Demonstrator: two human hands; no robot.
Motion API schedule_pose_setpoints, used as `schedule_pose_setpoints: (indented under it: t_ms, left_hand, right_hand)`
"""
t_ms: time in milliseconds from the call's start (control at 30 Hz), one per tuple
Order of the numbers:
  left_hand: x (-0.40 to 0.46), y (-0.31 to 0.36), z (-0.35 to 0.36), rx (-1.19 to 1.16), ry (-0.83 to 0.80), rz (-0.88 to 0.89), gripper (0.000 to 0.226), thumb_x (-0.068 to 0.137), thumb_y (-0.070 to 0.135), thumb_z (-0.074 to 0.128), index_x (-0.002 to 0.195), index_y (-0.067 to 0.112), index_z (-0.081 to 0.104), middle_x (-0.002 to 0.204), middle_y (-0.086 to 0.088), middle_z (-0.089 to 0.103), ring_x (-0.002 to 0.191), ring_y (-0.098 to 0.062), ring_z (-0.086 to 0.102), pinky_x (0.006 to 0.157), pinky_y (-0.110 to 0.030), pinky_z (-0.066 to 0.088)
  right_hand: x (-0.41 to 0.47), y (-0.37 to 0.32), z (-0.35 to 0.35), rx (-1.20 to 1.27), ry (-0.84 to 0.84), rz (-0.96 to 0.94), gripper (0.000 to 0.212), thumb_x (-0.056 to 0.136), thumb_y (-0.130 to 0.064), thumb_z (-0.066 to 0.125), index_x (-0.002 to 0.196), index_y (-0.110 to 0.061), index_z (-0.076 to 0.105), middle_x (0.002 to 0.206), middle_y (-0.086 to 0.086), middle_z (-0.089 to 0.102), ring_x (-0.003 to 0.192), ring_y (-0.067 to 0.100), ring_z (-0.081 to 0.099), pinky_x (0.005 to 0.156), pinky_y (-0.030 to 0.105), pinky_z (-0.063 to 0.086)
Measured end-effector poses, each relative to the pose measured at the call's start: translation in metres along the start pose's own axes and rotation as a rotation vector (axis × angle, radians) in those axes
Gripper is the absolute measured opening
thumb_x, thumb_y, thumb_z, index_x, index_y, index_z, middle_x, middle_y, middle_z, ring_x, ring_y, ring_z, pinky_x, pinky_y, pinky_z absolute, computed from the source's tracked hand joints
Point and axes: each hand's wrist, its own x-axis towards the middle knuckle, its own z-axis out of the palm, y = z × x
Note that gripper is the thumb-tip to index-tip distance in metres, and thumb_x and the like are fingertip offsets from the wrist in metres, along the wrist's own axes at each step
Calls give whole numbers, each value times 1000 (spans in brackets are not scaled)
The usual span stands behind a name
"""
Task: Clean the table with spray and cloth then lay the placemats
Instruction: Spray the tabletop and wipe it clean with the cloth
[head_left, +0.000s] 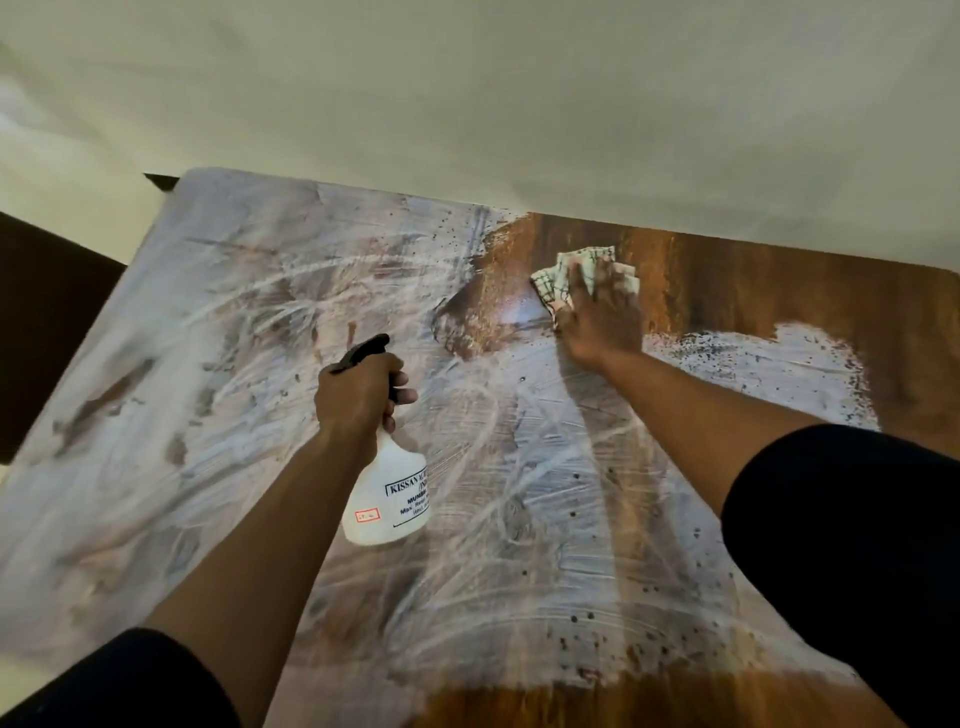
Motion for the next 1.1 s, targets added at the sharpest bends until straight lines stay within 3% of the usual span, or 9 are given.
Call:
schedule_pose_setpoints:
  t_ms: [167, 333, 467, 533, 667, 867, 967, 1100]
  left_hand:
    - [2, 1, -12, -35, 45, 0, 29, 95, 11, 68, 98, 39, 70, 71, -3, 71, 59, -19, 68, 41, -25, 37]
    - [13, 9, -14, -47, -5, 18, 37, 95, 10, 65, 114, 42, 67, 73, -4, 69, 60, -18, 68, 40, -23, 37]
    - [34, 18, -14, -30, -19, 8, 32, 94, 11, 65, 109, 38, 70, 71, -3, 68, 58, -17, 68, 38, -23, 37]
    - [44, 21, -15, -21, -45, 10, 35, 93, 11, 66, 115, 37, 71, 70, -2, 68, 55, -14, 68, 39, -24, 38]
    - [58, 28, -20, 3, -117, 13, 39, 95, 13, 65, 117, 44, 69, 72, 0, 66, 54, -13, 66, 40, -23, 36]
    - [83, 43, -37, 25, -140, 1, 38, 92, 11, 66, 115, 41, 74, 63, 2, 59, 50, -14, 56, 42, -24, 35]
    - [99, 50, -45, 34, -141, 1, 44, 90, 10, 65, 120, 42, 74, 61, 3, 55, 50, -16, 48, 42, -25, 34]
    - [117, 61, -55, 58, -178, 11, 33, 94, 9, 64, 106, 39, 71, 65, -1, 61, 51, -15, 59, 40, -22, 33]
  right_hand:
    - [-10, -52, 23, 51, 31, 36, 73, 108, -47, 34, 162, -34, -14, 169, 12, -22, 156, 35, -14, 125, 50, -9]
    - [-37, -133, 57, -12, -55, -355, 72, 107, -50, 32, 162, -34, -12, 169, 10, -24, 155, 34, -19, 127, 57, -1]
    - [-30, -136, 63, -117, -86, -530, 71, 107, -51, 33, 164, -34, -5, 172, 5, -17, 158, 27, -15, 128, 51, 4]
    - [-20, -122, 54, -116, -66, -496, 69, 108, -54, 31, 163, -37, -7, 171, 3, -18, 158, 26, -12, 128, 48, 0]
    - [6, -83, 29, -27, 12, -124, 70, 109, -53, 30, 159, -43, -17, 169, 3, -24, 157, 32, -10, 122, 49, -6]
    - [27, -81, 17, 43, 52, 196, 67, 110, -48, 26, 163, -32, -12, 170, 8, -23, 157, 30, -18, 128, 48, -5]
    - [31, -117, 25, 56, 68, 201, 69, 109, -46, 28, 163, -31, -14, 170, 9, -22, 157, 31, -15, 128, 49, -6]
    - [34, -179, 43, 7, 27, -38, 71, 109, -50, 27, 162, -32, -16, 168, 7, -23, 156, 31, -14, 125, 49, -7]
